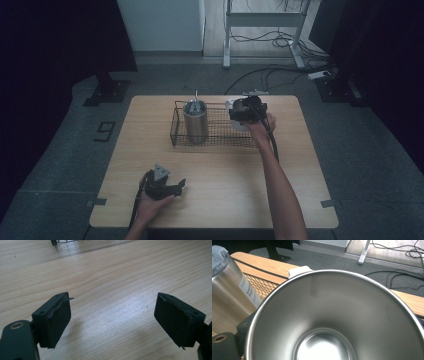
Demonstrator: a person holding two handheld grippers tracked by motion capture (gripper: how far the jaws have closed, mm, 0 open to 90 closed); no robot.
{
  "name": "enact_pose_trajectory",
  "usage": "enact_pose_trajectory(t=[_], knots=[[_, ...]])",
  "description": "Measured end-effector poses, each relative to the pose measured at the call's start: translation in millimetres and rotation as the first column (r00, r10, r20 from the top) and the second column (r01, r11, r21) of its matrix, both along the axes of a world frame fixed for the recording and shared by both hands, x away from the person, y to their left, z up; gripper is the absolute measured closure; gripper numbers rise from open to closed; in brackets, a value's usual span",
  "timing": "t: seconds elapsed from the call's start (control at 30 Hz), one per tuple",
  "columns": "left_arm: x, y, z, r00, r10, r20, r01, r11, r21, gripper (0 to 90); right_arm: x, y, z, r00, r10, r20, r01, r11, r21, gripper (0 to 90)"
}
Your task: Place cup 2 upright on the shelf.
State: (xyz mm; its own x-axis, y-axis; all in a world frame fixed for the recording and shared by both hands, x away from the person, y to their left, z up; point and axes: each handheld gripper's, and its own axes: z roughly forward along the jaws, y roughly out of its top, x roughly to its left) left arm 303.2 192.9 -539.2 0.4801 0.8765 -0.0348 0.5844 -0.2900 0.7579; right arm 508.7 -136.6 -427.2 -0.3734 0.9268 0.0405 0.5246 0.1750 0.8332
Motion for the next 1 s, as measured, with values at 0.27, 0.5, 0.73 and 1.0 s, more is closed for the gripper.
enact_pose_trajectory(t=[0.27, 0.5, 0.73, 1.0], knots=[[0.0, -0.4, -1.0, 1.0000, 0.000, -0.003, 0.000, 1.0000, -0.001, 14.3, 3.0, 0.3, -9.6, 0.9999, 0.002, -0.016, -0.002, 1.000, -0.010, 6.2], [-0.2, -0.7, -1.1, 1.0000, -0.001, -0.001, 0.001, 1.0000, -0.003, 14.3, 4.5, 1.3, -18.6, 0.9996, -0.006, -0.029, 0.005, 1.000, -0.019, 6.2], [-0.1, -0.5, -1.6, 1.0000, -0.002, -0.004, 0.002, 1.0000, -0.001, 14.3, 6.3, 1.7, -26.1, 0.9988, -0.009, -0.048, 0.008, 1.000, -0.022, 6.2], [0.0, -1.4, -2.6, 1.0000, -0.003, -0.006, 0.003, 1.0000, 0.003, 14.4, 8.4, 2.2, -34.7, 0.9975, -0.013, -0.069, 0.010, 0.999, -0.037, 6.2]])
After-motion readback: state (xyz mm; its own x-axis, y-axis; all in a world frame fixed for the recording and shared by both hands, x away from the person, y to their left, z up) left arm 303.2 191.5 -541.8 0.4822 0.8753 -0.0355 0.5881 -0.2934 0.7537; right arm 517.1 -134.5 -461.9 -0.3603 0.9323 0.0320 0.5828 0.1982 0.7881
